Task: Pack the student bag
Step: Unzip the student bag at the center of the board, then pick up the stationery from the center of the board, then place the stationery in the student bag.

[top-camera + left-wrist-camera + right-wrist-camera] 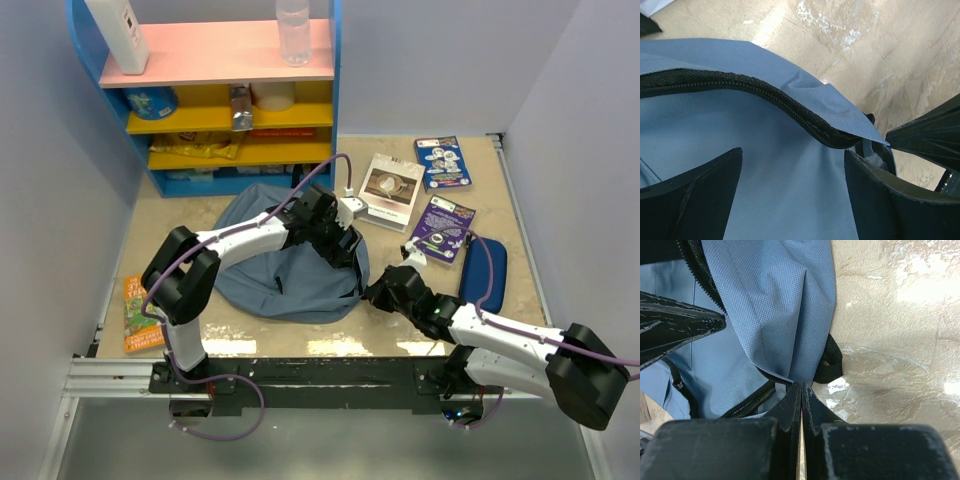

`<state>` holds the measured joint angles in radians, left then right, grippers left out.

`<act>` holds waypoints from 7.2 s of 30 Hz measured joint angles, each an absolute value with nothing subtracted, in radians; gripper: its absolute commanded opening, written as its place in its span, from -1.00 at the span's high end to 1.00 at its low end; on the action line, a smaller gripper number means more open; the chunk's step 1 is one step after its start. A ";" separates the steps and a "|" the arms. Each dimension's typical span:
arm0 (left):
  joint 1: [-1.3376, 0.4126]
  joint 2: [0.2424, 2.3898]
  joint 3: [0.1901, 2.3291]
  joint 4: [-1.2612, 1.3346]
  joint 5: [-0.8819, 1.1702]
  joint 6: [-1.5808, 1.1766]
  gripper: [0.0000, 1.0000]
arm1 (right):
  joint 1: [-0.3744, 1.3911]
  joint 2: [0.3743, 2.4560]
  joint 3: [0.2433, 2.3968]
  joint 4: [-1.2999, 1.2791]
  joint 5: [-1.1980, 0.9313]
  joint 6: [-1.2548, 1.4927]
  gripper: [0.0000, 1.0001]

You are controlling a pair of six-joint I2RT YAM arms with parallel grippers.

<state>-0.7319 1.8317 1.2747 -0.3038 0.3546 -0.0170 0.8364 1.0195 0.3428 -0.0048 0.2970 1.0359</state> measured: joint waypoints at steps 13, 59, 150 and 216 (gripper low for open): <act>-0.738 1.869 1.285 -0.267 0.426 -0.049 -0.47 | 0.836 1.007 0.344 -0.015 0.297 1.036 1.00; -0.493 1.819 1.770 -1.275 0.657 0.646 1.00 | 0.836 0.997 0.423 -0.175 0.373 0.977 1.00; -0.493 1.554 1.423 -0.950 0.624 0.564 1.00 | -0.151 1.608 1.022 -0.757 0.483 0.619 -0.97; -0.493 1.592 1.526 -0.996 0.588 0.508 1.00 | 0.629 1.142 0.878 -0.075 -0.299 0.806 0.95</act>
